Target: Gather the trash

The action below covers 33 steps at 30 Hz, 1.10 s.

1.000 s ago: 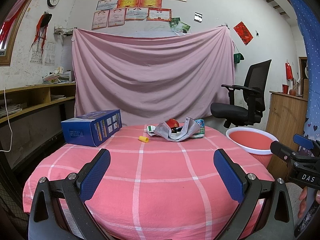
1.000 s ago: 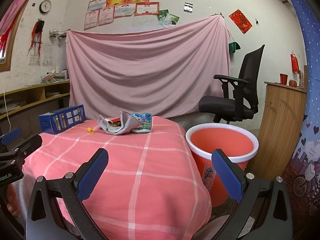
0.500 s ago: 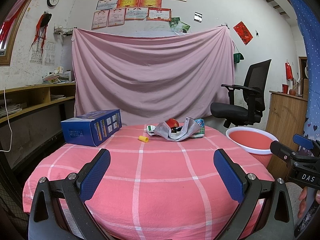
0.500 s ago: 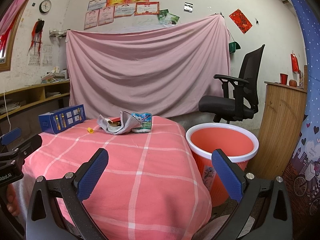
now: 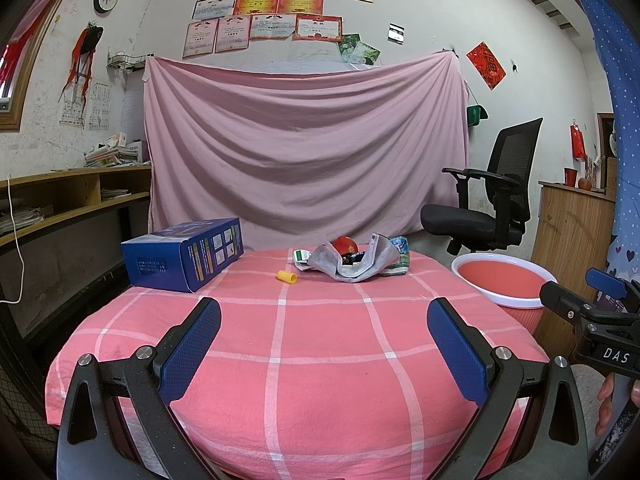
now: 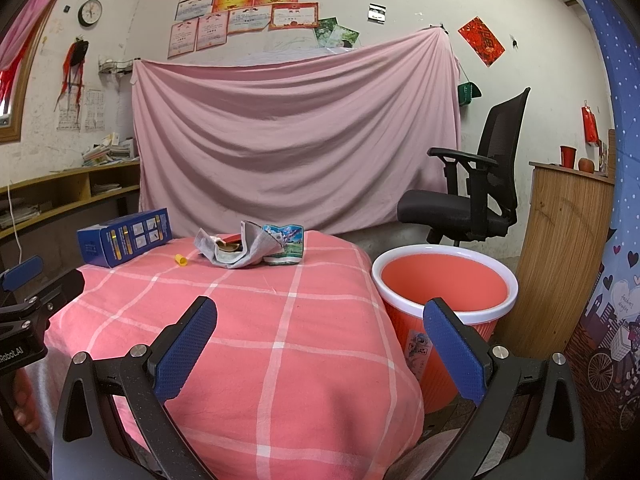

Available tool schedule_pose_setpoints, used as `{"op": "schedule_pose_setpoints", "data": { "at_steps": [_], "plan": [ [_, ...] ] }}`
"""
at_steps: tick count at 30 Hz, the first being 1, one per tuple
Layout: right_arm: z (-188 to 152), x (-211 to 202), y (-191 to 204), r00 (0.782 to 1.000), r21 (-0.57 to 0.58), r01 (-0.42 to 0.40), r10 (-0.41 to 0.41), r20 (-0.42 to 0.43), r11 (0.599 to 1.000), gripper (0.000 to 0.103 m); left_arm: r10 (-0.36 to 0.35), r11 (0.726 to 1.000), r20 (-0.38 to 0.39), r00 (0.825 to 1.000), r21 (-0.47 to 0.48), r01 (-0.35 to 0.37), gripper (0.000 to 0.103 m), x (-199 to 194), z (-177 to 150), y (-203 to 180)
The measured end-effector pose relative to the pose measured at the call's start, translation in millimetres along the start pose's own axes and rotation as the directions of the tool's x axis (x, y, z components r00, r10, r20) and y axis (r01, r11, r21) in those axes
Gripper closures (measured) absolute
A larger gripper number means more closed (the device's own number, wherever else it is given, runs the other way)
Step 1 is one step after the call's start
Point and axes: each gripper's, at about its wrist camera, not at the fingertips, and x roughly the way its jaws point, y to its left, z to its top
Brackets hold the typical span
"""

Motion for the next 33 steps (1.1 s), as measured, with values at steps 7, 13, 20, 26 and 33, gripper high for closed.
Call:
{"op": "schedule_pose_setpoints", "data": {
  "at_steps": [7, 13, 20, 26, 33],
  "plan": [
    [-5.6, 3.2, -1.6, 1.000, 0.005, 0.004, -0.004, -0.001, 1.000, 0.000, 0.000, 1.000, 0.000, 1.000, 0.000, 0.000, 0.002, 0.1, 0.0, 0.0],
    [-6.4, 4.5, -2.0, 1.000, 0.008, 0.004, -0.004, -0.002, 1.000, 0.000, 0.001, 1.000, -0.001, 1.000, -0.001, -0.001, 0.002, -0.1, 0.0, -0.1],
    [-5.2, 4.6, -2.7, 1.000, 0.010, 0.006, -0.005, -0.006, 1.000, 0.000, 0.001, 1.000, -0.002, 1.000, -0.003, -0.001, 0.002, 6.8, -0.8, -3.7],
    [16.2, 13.8, -11.4, 1.000, 0.023, -0.023, 0.023, 0.003, 0.999, 0.000, 0.050, 0.998, 0.028, 0.998, -0.028, -0.049, 0.002, 26.3, 3.4, 5.1],
    [55.7, 50.3, -19.1, 0.995, 0.010, -0.051, 0.050, 0.083, 0.999, 0.000, 0.103, 0.994, 0.059, 0.993, -0.033, -0.101, 0.002, 73.0, 39.4, 23.0]
  ]
}}
